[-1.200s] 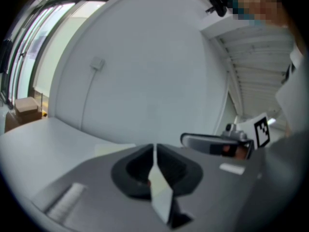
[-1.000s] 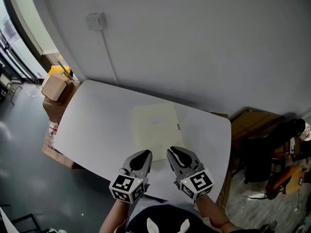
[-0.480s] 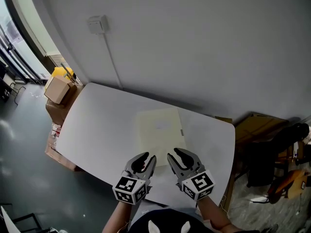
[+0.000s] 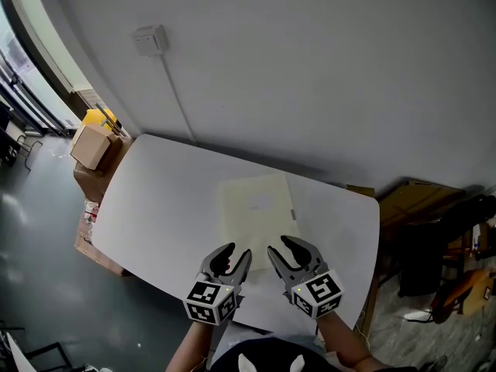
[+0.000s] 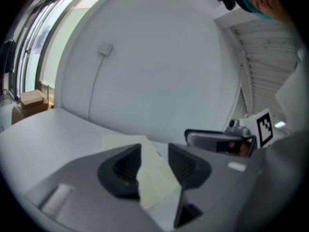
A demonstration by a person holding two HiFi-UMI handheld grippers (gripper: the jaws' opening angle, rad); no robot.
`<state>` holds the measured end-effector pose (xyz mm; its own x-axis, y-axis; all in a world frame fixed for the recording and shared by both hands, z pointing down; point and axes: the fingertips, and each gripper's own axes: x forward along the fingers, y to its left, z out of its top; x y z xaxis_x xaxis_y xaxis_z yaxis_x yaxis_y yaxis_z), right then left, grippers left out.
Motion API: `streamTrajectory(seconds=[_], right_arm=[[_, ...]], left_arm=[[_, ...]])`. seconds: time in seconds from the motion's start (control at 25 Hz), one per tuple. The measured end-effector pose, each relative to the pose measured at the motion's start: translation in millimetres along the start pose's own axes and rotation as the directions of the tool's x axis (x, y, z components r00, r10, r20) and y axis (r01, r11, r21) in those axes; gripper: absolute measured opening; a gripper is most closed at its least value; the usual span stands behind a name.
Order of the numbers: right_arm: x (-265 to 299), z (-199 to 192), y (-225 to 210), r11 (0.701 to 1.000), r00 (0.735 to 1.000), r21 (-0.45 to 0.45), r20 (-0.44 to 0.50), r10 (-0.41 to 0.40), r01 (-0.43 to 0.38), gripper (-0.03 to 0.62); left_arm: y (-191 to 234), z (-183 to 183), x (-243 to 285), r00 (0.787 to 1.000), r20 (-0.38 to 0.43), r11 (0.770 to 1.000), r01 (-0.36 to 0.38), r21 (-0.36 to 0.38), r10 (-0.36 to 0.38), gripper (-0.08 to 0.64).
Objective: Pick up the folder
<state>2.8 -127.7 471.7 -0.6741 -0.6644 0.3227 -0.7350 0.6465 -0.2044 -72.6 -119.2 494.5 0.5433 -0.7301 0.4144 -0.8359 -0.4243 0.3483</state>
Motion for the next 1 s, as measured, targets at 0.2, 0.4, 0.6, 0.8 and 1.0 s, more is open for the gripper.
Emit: streamTrajectory(seconds=[0.2,0.4,0.6,0.8,1.0], right_arm=[[7,-5,-8,1.000,1.000,0.006,-0.022,-0.006,0.006,0.135],[11,-10,-16,1.000,0.999,0.011,-0.039,-0.019,0.019,0.150],[17,-18,-28,0.999,0.998,0.016,-0.059,-0.037,0.038,0.165],[21,-26,-40,0.997,0.996,0.042,-0.076,-0.054,0.058,0.175],[23,-32,-52,0.995,0.993,0.058,-0.090,-0.074,0.079,0.183]], left_arm=[[7,-4,9,0.999,-0.030,1.000,-0.013,-0.013,0.013,0.192],[18,-11,14,0.998,-0.046,0.999,-0.047,-0.022,0.046,0.210],[25,-15,23,0.996,-0.064,0.997,-0.062,-0.039,0.059,0.222],[29,-18,31,0.994,-0.086,0.997,-0.073,-0.035,0.069,0.230],[36,-26,38,0.990,-0.112,0.995,-0.091,-0.036,0.086,0.236]])
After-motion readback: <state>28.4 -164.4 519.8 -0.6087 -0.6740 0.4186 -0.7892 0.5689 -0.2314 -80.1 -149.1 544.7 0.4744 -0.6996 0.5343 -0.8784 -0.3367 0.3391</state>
